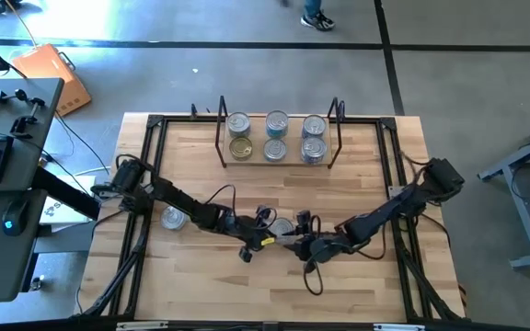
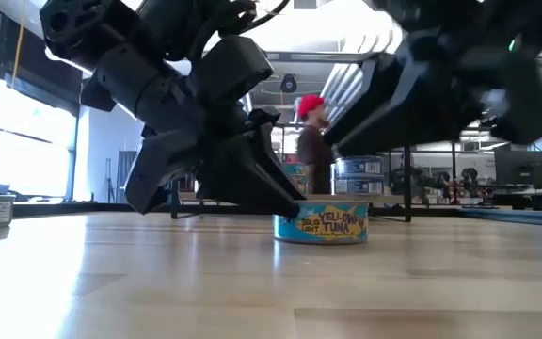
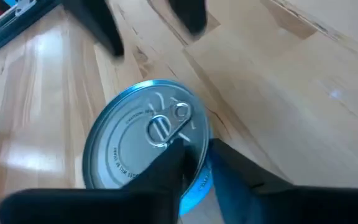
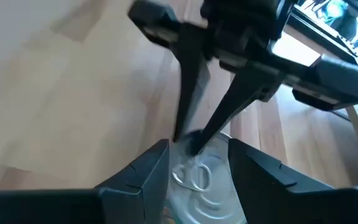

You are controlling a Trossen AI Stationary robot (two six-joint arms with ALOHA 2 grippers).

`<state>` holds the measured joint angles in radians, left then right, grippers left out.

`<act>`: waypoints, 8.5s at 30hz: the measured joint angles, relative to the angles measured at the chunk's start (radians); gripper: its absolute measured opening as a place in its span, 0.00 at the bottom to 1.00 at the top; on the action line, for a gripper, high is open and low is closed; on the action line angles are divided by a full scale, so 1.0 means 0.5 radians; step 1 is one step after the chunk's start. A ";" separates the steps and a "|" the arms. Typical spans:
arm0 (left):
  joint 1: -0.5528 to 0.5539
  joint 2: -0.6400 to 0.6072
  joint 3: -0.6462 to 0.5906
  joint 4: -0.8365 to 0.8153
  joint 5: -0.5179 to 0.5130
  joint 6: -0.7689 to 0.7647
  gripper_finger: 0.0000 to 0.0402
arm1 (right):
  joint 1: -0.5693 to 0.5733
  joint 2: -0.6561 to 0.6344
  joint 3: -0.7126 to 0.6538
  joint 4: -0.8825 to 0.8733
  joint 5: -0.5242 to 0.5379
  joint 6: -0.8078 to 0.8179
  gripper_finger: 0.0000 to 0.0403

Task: Stack canned seafood by type on shelf
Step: Stack the yellow and blue tuna can on top of the other yellow and blue tuna can on the shelf, then stack the green tuna can on top of the other green tuna can on the shelf

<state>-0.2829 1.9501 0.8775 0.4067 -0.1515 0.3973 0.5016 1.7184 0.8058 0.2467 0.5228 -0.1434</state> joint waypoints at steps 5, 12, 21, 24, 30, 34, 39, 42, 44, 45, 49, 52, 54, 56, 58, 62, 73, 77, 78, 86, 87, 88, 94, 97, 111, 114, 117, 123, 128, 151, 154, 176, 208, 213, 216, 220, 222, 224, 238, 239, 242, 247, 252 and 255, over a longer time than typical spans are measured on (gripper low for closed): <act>0.002 -0.002 0.056 -0.037 0.010 -0.129 0.02 | 0.089 -0.143 0.049 -0.238 -0.002 0.127 0.39; 0.011 -0.006 0.152 -0.071 0.035 -0.296 0.00 | 0.156 -0.240 0.054 -0.427 -0.012 0.248 0.39; 0.059 -0.010 0.186 -0.007 0.137 -0.588 0.00 | 0.076 -0.066 0.049 -0.461 -0.002 0.011 0.58; 0.077 -0.010 0.187 0.019 0.137 -0.661 0.00 | 0.070 0.022 0.048 -0.405 0.036 -0.177 0.64; 0.095 -0.011 0.187 0.093 0.139 -0.738 0.00 | 0.070 0.177 0.046 -0.313 0.315 -0.248 0.65; 0.091 -0.012 0.188 0.140 0.144 -0.742 0.00 | 0.070 0.205 0.046 -0.303 0.333 -0.177 0.65; 0.087 -0.013 0.188 0.132 0.144 -0.791 0.00 | 0.086 0.205 0.046 -0.302 0.368 -0.066 0.53; 0.088 -0.015 0.188 0.146 0.117 -0.791 0.01 | 0.087 0.205 0.046 -0.305 0.381 -0.008 0.38; 0.088 -0.022 0.189 0.151 0.120 -0.791 0.03 | 0.091 0.202 0.047 -0.305 0.402 0.027 0.30; 0.088 -0.022 0.190 0.150 0.117 -0.791 0.05 | 0.090 0.201 0.047 -0.304 0.400 0.049 0.30; 0.089 -0.084 0.192 0.032 0.110 -0.789 0.12 | 0.105 0.201 0.049 -0.288 0.421 0.153 0.30; 0.081 -0.215 0.191 -0.183 -0.004 -0.804 0.16 | 0.138 0.203 0.049 -0.293 0.499 0.211 0.30; 0.064 -0.323 0.190 -0.339 -0.181 -0.825 0.17 | 0.155 0.202 0.052 -0.304 0.515 0.181 0.30; 0.031 -0.438 0.190 -0.523 -0.408 -0.825 0.17 | 0.165 0.188 0.071 -0.342 0.531 0.135 0.30; -0.007 -0.547 0.190 -0.661 -0.599 -0.825 0.17 | 0.167 0.153 0.109 -0.349 0.595 0.089 0.30; -0.116 -0.755 0.190 -0.931 -0.821 -0.901 0.15 | 0.165 0.108 0.207 -0.374 0.878 -0.098 0.30; -0.405 -1.063 -0.172 -0.859 -1.027 -1.171 0.14 | -0.107 0.099 0.575 -0.434 1.473 -0.886 0.30; -0.453 -1.071 -0.336 -0.729 -1.037 -1.302 0.14 | -0.337 0.099 0.671 -0.600 1.211 -1.036 0.30; -0.459 -1.071 -0.369 -0.697 -1.037 -1.334 0.14 | -0.401 0.099 0.683 -0.639 1.118 -1.053 0.30; -0.465 -1.071 -0.492 -0.660 -1.127 -1.464 0.14 | -0.920 0.107 0.704 -0.786 0.596 -1.076 0.30; -0.465 -1.071 -0.495 -0.665 -1.134 -1.473 0.14 | -0.973 0.110 0.704 -0.794 0.555 -1.076 0.30; -0.465 -1.071 -0.498 -0.657 -1.136 -1.474 0.14 | -1.019 0.114 0.704 -0.824 0.509 -1.076 0.30; -0.465 -1.071 -0.502 -0.650 -1.140 -1.473 0.14 | -1.183 0.143 0.701 -0.876 0.460 -1.073 0.30; -0.465 -1.071 -0.503 -0.646 -1.140 -1.474 0.14 | -1.217 0.143 0.701 -0.880 0.443 -1.075 0.30; -0.465 -1.070 -0.503 -0.592 -1.141 -1.469 0.14 | -1.299 0.141 0.701 -0.887 0.226 -0.919 0.38; -0.465 -1.070 -0.503 -0.592 -1.141 -1.469 0.14 | -1.305 0.140 0.701 -0.888 0.186 -0.918 0.42; -0.465 -1.070 -0.503 -0.592 -1.141 -1.469 0.14 | -1.305 0.140 0.701 -0.888 0.146 -0.934 0.43; -0.465 -1.070 -0.503 -0.593 -1.140 -1.469 0.14 | -1.303 0.140 0.701 -0.889 0.135 -0.948 0.46; -0.465 -1.070 -0.503 -0.593 -1.140 -1.469 0.14 | -1.303 0.140 0.701 -0.878 0.134 -0.928 0.54; -0.464 -1.070 -0.502 -0.593 -1.139 -1.469 0.14 | -1.375 0.140 0.701 -0.861 -0.079 -0.744 0.69; -0.465 -1.070 -0.502 -0.593 -1.139 -1.469 0.14 | -1.387 0.140 0.701 -0.863 -0.124 -0.649 0.73; -0.634 -1.072 -0.407 -0.534 -1.239 -1.338 0.13 | -0.605 -0.023 0.157 0.155 -0.436 0.114 0.74; -1.101 -1.073 -0.605 -2.254 -0.529 -3.645 0.01 | -0.309 0.021 -0.219 0.907 -0.137 0.289 0.74; -0.954 -1.072 -0.680 -1.770 -0.661 -3.185 0.01 | -0.309 0.022 -0.219 0.908 -0.137 0.289 0.74; -0.865 -1.083 -0.646 -1.554 -0.777 -2.932 0.01 | -0.309 0.021 -0.219 0.906 -0.137 0.289 0.74; -0.791 -1.084 -0.526 -1.721 -0.704 -2.850 0.01 | -0.309 0.022 -0.219 0.884 -0.138 0.294 0.74; -0.776 -1.089 -0.426 -2.033 -0.705 -3.033 0.01 | -0.309 0.022 -0.219 0.869 -0.138 0.295 0.74; -0.772 -1.082 -0.329 -2.426 -0.710 -3.246 0.01 | -0.310 0.023 -0.219 0.869 -0.138 0.294 0.74; -0.713 -1.086 -0.390 -3.112 -0.286 -3.983 0.01 | -0.319 0.023 -0.219 0.859 -0.137 0.346 0.74; -0.709 -1.086 -0.418 -3.055 -0.293 -3.966 0.01 | -0.319 0.023 -0.219 0.854 -0.138 0.346 0.74; -0.686 -1.100 -0.468 -2.876 -0.402 -3.918 0.01 | -0.319 0.023 -0.219 0.851 -0.138 0.347 0.74; -0.669 -1.080 -0.418 -2.469 -0.992 -3.851 0.01 | -0.322 0.023 -0.219 0.853 -0.137 0.347 0.74; -0.582 -1.085 -0.360 -2.092 -1.287 -3.225 0.01 | -0.322 0.023 -0.219 0.843 -0.137 0.347 0.74; -0.560 -1.086 -0.343 -1.929 -1.260 -2.815 0.02 | -0.322 0.023 -0.219 0.831 -0.137 0.356 0.74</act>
<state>-0.5627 1.4072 0.7058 -0.5579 -0.7812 -1.0102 0.3405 1.7298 0.6964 0.6622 0.4541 0.0348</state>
